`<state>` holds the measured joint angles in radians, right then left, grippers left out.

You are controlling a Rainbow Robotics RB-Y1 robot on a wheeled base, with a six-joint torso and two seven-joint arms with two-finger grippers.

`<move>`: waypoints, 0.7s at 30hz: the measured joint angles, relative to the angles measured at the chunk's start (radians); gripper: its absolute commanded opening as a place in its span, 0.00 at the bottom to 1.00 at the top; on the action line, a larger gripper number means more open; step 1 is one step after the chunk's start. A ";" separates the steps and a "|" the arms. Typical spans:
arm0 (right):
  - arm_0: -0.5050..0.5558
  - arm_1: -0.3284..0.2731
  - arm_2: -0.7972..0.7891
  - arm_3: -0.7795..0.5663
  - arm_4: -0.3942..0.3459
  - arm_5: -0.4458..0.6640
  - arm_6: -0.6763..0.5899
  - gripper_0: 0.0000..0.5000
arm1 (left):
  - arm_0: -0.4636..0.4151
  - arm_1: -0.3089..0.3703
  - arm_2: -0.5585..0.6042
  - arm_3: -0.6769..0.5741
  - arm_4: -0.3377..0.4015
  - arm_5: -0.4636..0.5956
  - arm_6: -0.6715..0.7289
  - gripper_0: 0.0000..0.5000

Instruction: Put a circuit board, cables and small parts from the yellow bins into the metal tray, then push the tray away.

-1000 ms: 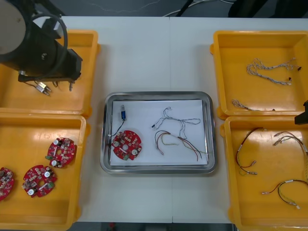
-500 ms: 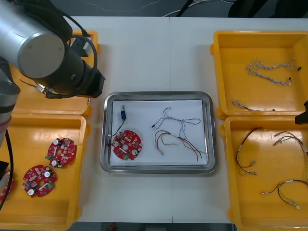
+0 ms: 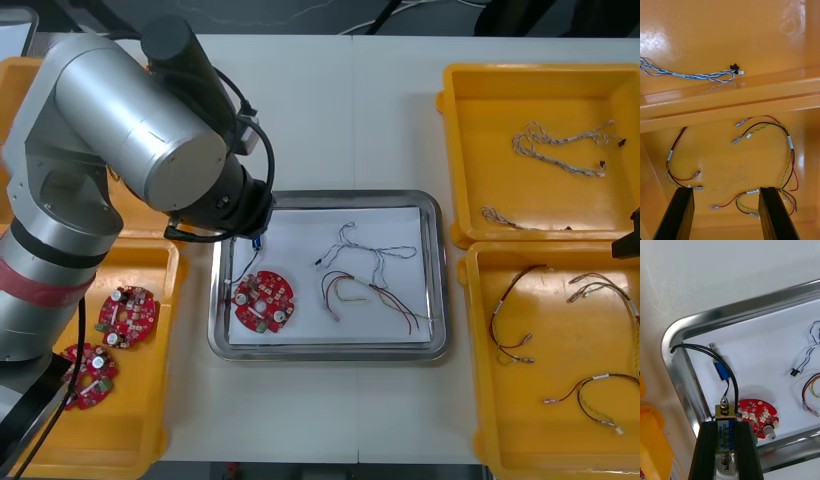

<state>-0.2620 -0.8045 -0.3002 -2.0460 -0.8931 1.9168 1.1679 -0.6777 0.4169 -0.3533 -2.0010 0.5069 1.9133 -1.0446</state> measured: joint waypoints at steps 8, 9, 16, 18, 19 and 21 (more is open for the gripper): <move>0.000 0.000 0.000 -0.003 0.000 0.000 0.000 1.00 | 0.023 -0.005 -0.082 0.000 -0.025 0.000 0.015 0.00; 0.000 0.000 0.000 -0.003 0.000 0.000 0.000 1.00 | 0.025 -0.005 -0.089 0.000 -0.025 0.000 0.019 0.00; 0.000 0.000 0.000 -0.004 0.000 0.000 0.000 1.00 | 0.033 -0.006 -0.122 0.009 -0.026 -0.034 0.079 0.00; 0.000 0.000 0.000 -0.004 0.000 0.000 0.000 1.00 | 0.033 -0.007 -0.128 0.025 -0.026 -0.063 0.083 0.00; 0.000 0.000 0.000 -0.004 0.000 0.000 0.000 1.00 | 0.033 -0.007 -0.129 0.034 -0.026 -0.077 0.083 0.00; 0.000 0.000 0.000 -0.004 0.000 0.000 0.000 1.00 | 0.033 -0.009 -0.131 0.049 -0.029 -0.102 0.083 0.00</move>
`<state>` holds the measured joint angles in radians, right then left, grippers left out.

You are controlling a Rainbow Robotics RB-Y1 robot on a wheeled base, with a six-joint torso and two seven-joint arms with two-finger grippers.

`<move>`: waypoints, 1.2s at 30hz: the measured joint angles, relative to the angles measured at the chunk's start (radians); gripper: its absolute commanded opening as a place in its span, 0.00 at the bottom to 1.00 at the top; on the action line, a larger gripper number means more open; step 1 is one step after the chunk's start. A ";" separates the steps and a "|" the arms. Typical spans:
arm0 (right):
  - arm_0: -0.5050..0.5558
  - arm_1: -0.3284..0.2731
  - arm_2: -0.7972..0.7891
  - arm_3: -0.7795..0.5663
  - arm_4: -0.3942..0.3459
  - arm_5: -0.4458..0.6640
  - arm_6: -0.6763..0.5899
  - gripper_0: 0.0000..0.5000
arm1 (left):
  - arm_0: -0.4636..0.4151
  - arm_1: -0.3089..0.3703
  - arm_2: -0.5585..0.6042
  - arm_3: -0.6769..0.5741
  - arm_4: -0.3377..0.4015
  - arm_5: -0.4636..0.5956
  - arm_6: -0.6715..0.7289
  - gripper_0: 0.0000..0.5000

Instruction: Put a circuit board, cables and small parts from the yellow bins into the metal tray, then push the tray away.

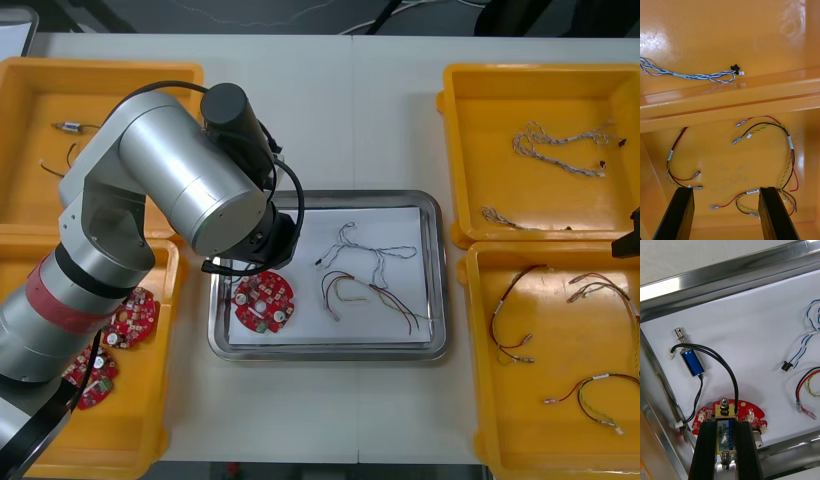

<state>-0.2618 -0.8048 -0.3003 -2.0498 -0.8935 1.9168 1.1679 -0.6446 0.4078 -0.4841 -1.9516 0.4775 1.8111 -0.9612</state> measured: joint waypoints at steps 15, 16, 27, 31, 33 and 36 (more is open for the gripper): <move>0.000 0.000 0.000 0.000 0.000 0.000 0.000 1.00 | 0.000 -0.028 -0.011 0.107 -0.031 -0.164 0.000 0.00; 0.000 0.000 0.000 0.000 0.000 0.000 0.000 1.00 | 0.000 -0.028 -0.016 0.113 -0.036 -0.176 0.000 0.00; 0.000 0.000 0.000 0.000 0.000 0.000 0.000 1.00 | 0.000 -0.039 -0.046 0.144 -0.073 -0.209 0.000 0.00; 0.000 0.000 0.000 0.000 0.000 0.000 0.000 1.00 | 0.000 -0.040 -0.051 0.167 -0.078 -0.234 0.000 0.00; 0.000 0.000 0.000 0.000 0.000 0.000 0.000 1.00 | 0.000 -0.041 -0.052 0.180 -0.085 -0.246 0.000 0.00; 0.000 0.000 0.000 -0.001 0.000 0.000 0.000 1.00 | 0.000 -0.041 -0.056 0.190 -0.093 -0.253 0.000 0.00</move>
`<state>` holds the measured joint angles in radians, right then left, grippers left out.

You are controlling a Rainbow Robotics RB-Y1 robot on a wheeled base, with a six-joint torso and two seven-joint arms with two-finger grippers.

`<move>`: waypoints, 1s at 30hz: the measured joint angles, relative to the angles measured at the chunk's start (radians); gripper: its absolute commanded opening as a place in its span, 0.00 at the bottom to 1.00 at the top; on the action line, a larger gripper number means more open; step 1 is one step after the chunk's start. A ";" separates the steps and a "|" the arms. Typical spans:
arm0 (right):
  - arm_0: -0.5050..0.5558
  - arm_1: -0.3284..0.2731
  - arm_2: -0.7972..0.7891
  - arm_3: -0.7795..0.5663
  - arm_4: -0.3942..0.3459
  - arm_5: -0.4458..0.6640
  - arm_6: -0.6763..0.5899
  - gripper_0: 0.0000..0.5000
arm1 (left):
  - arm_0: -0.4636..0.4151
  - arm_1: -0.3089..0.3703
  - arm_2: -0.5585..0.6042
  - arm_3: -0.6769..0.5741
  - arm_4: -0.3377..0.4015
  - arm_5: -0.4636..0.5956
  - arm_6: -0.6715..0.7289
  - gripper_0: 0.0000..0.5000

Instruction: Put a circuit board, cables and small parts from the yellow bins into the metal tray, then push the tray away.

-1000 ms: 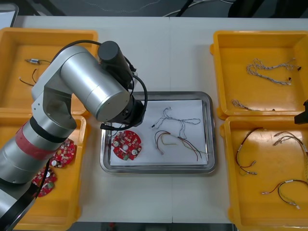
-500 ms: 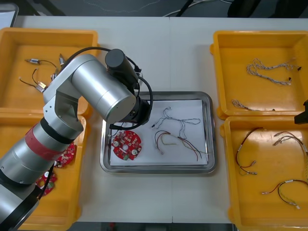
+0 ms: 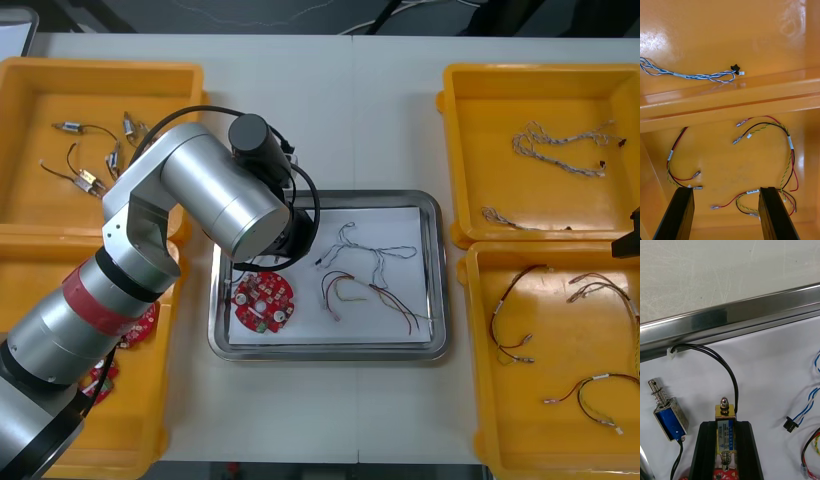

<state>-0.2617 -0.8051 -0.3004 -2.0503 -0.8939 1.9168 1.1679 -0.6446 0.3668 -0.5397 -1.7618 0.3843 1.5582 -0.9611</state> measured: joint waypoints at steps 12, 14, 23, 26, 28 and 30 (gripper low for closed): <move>0.000 0.000 0.000 0.000 0.000 0.000 0.000 1.00 | 0.000 0.000 -0.006 0.020 -0.001 -0.008 0.000 0.00; 0.000 0.000 0.000 0.000 0.000 0.000 0.000 1.00 | 0.000 0.000 -0.006 0.022 -0.001 -0.008 0.000 0.00; 0.000 0.000 0.000 0.000 0.000 0.000 0.000 1.00 | 0.000 0.000 -0.006 0.023 -0.002 -0.008 0.000 0.57; 0.000 0.000 0.000 0.000 0.000 0.000 0.000 1.00 | 0.000 0.000 -0.006 0.023 -0.003 -0.008 0.000 0.87; 0.000 0.000 0.000 0.000 0.000 0.000 0.000 1.00 | 0.000 0.000 -0.006 0.023 -0.003 -0.008 0.000 0.96; 0.000 0.000 0.000 0.000 0.000 0.000 0.000 1.00 | 0.000 0.000 -0.006 0.023 -0.004 -0.008 0.000 0.98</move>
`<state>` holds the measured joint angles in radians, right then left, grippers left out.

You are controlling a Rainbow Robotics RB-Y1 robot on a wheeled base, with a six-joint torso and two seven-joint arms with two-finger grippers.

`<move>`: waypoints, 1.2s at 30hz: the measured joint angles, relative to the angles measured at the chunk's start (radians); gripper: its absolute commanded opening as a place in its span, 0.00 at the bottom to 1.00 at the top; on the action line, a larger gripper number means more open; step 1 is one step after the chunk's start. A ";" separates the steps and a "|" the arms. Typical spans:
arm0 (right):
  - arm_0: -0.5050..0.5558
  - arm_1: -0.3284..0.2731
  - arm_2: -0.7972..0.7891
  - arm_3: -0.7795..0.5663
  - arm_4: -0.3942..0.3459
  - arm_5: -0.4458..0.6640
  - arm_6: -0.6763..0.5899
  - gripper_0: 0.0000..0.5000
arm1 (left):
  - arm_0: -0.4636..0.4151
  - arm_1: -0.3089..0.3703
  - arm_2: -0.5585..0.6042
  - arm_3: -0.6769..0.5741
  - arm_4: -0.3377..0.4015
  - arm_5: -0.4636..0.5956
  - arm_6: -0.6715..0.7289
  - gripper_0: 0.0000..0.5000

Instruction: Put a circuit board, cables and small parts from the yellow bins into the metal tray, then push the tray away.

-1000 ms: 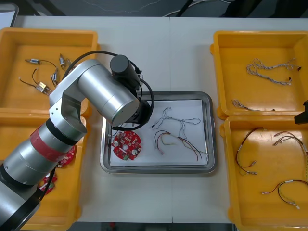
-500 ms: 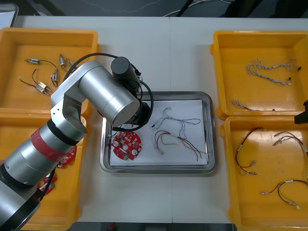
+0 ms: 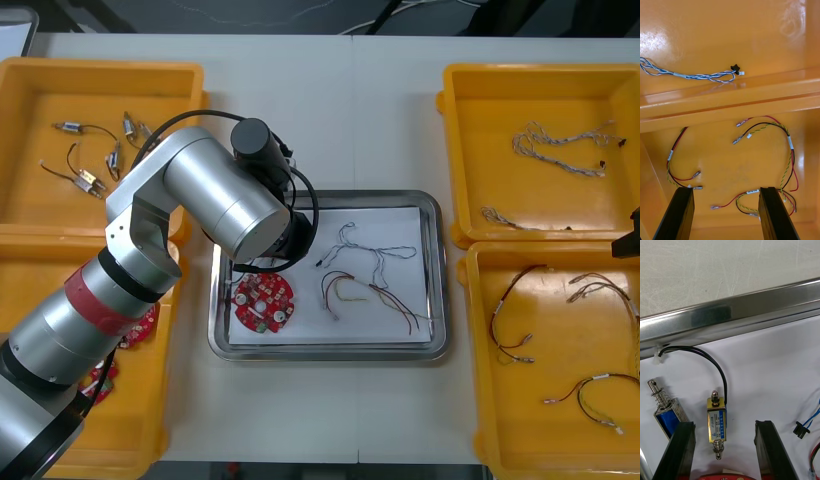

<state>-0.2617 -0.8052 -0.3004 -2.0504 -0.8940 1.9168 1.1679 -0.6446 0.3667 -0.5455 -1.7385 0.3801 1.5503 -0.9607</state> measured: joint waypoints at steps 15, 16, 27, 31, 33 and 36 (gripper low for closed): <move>0.000 0.000 0.000 0.000 0.000 0.000 0.000 1.00 | -0.013 0.000 0.028 -0.036 0.030 0.127 0.000 1.00; 0.000 0.000 0.000 0.000 0.000 0.000 0.000 1.00 | -0.017 0.000 0.038 -0.047 0.039 0.151 0.000 1.00; 0.000 0.000 0.000 0.000 0.000 0.000 0.000 1.00 | -0.045 0.048 0.171 -0.178 0.179 0.322 0.001 1.00; 0.000 0.000 0.000 0.000 0.000 0.000 0.000 1.00 | -0.045 0.110 0.212 -0.220 0.234 0.353 0.001 1.00; 0.000 0.000 0.000 0.000 0.000 0.000 0.000 1.00 | -0.045 0.149 0.229 -0.235 0.263 0.359 0.001 1.00; 0.000 0.000 0.000 0.000 -0.001 0.000 0.000 1.00 | -0.045 0.207 0.246 -0.245 0.312 0.360 0.001 1.00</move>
<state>-0.2616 -0.8056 -0.3005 -2.0508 -0.8945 1.9168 1.1679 -0.6899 0.5738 -0.2993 -1.9835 0.6918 1.9107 -0.9597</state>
